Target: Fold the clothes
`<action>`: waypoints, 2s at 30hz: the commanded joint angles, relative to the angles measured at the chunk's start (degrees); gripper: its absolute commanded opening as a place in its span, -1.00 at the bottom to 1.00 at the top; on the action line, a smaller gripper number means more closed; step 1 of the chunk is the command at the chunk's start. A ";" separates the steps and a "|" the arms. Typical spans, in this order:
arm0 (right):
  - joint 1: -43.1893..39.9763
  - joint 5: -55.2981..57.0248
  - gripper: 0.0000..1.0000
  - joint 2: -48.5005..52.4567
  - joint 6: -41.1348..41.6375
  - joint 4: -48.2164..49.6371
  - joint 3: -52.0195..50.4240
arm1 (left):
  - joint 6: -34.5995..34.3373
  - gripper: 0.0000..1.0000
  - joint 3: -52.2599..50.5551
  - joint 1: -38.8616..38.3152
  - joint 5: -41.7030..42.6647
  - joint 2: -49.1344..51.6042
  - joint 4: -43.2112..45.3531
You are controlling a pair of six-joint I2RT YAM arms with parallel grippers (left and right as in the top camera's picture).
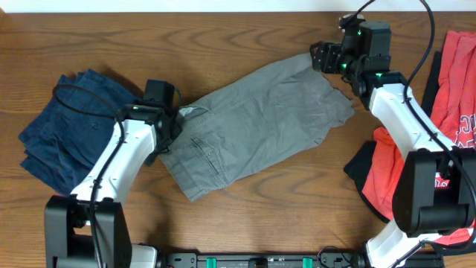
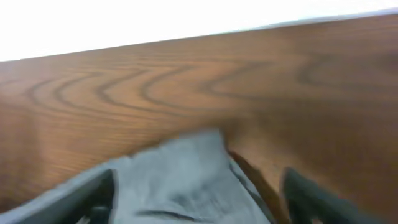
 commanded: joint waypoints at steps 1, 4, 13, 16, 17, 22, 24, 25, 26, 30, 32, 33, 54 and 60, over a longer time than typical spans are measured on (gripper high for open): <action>-0.55 1.88 0.91 -0.90 -0.22 -2.01 1.49 | 6.78 0.72 0.83 0.39 4.46 -3.21 -2.32; -0.57 -0.20 0.78 -2.38 -0.22 -7.87 1.49 | 8.39 0.84 0.83 0.39 8.28 -6.10 -7.15; 0.17 3.89 0.12 -0.04 -2.64 -23.28 -0.11 | 8.33 0.92 -0.90 0.35 10.38 -7.69 -14.56; 0.22 7.87 0.11 2.38 -2.58 -22.67 -1.42 | 8.37 0.96 -3.76 0.33 13.20 -7.69 -11.08; 0.22 7.82 0.11 3.23 -2.60 -22.21 -1.73 | 8.48 0.98 -4.90 0.33 14.56 -7.69 -9.51; 0.22 7.80 0.14 9.07 -2.64 -21.46 -2.27 | 8.98 0.98 -11.41 0.33 17.66 -7.67 -1.31; 0.22 8.00 0.13 11.10 -2.64 -23.04 -2.29 | 8.98 1.00 -13.25 0.33 17.79 -7.67 -0.11; 0.20 8.70 0.10 11.80 -2.62 -24.20 -2.29 | 9.01 0.97 -13.75 0.33 17.99 -7.67 0.15; 0.07 9.84 0.05 12.17 -2.54 -25.79 -2.29 | 9.14 0.96 -14.40 0.33 18.67 -7.67 0.57; -1.27 24.09 -0.10 12.20 7.69 -35.78 -2.27 | 11.91 0.96 -16.48 0.33 23.28 -7.67 4.68; -2.27 27.93 -0.13 11.69 11.41 -39.34 -2.27 | 13.35 0.96 -16.81 0.33 24.33 -7.67 6.99; -2.78 28.06 -0.12 11.39 11.39 -40.02 -2.27 | 14.03 0.95 -16.81 0.33 24.59 -7.65 7.98; -2.25 22.75 0.22 1.70 6.80 -40.76 -2.27 | 15.41 0.98 -16.81 -0.81 37.51 5.66 29.16; -2.05 10.67 0.11 -1.51 -1.49 -38.49 -2.21 | 17.57 -0.58 -16.81 -0.81 42.34 8.28 32.87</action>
